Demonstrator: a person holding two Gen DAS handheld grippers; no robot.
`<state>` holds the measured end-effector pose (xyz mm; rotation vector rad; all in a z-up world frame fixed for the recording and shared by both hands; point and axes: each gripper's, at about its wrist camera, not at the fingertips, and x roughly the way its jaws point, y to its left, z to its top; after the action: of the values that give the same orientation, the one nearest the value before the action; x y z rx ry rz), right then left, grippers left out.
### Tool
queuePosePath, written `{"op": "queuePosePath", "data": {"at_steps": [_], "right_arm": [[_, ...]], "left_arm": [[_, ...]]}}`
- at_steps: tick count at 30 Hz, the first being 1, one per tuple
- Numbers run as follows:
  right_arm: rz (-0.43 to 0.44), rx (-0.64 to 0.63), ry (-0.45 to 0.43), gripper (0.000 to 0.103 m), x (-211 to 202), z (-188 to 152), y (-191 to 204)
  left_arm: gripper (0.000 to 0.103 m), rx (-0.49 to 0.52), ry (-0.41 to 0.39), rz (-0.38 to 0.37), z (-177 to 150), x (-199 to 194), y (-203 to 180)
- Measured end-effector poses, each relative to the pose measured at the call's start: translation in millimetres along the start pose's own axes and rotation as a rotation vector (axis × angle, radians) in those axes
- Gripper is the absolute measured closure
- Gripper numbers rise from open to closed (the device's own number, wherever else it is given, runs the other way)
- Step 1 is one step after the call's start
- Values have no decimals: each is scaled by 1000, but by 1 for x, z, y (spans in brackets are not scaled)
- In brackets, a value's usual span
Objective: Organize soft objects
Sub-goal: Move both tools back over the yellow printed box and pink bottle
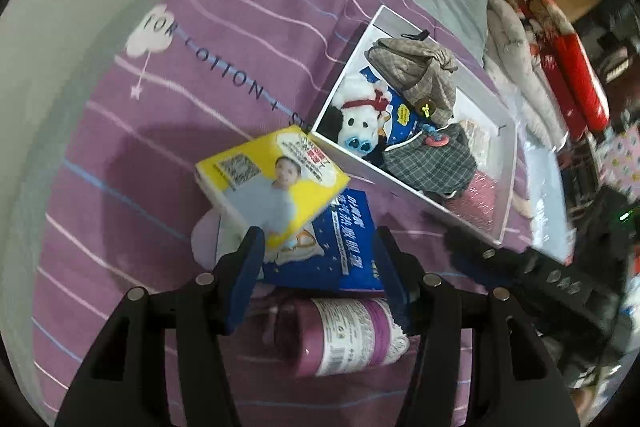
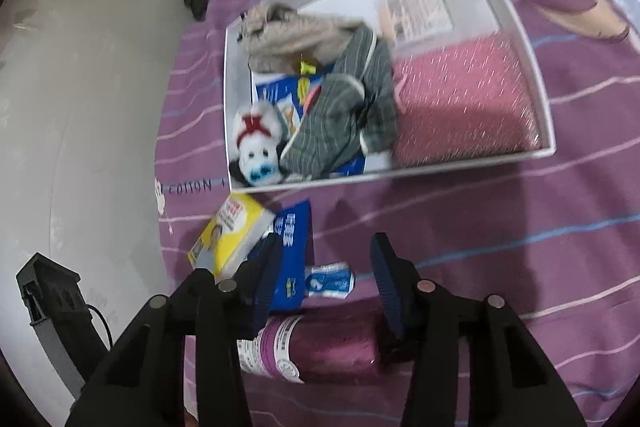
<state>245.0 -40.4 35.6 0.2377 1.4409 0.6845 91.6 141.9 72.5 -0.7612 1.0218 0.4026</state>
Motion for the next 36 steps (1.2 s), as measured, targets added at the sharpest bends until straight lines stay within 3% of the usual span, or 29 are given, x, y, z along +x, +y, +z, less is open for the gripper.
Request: {"op": "queuePosePath", "data": {"at_steps": [3,8,13,19,29,36], "right_arm": [[9,6,43,58,6,-2,-1],[20,-11,57,61,10,-3,-1],[22,-12,74,73,11,-3,-5],[23,-2,96,74,14,-2,-11],[88,26,166,74,32,-1,-19],[95,51,195,78,44,-1,-29]], "left_arm": [[46,-43,-3,-27,0,-8,7],[46,-54,-9,33,0,-14,12],[46,-75,53,28,0,-5,23],[46,-76,117,58,-1,13,34],[46,-134,109,-10,-4,19,38],[61,-180,85,-17,-3,13,44]]}}
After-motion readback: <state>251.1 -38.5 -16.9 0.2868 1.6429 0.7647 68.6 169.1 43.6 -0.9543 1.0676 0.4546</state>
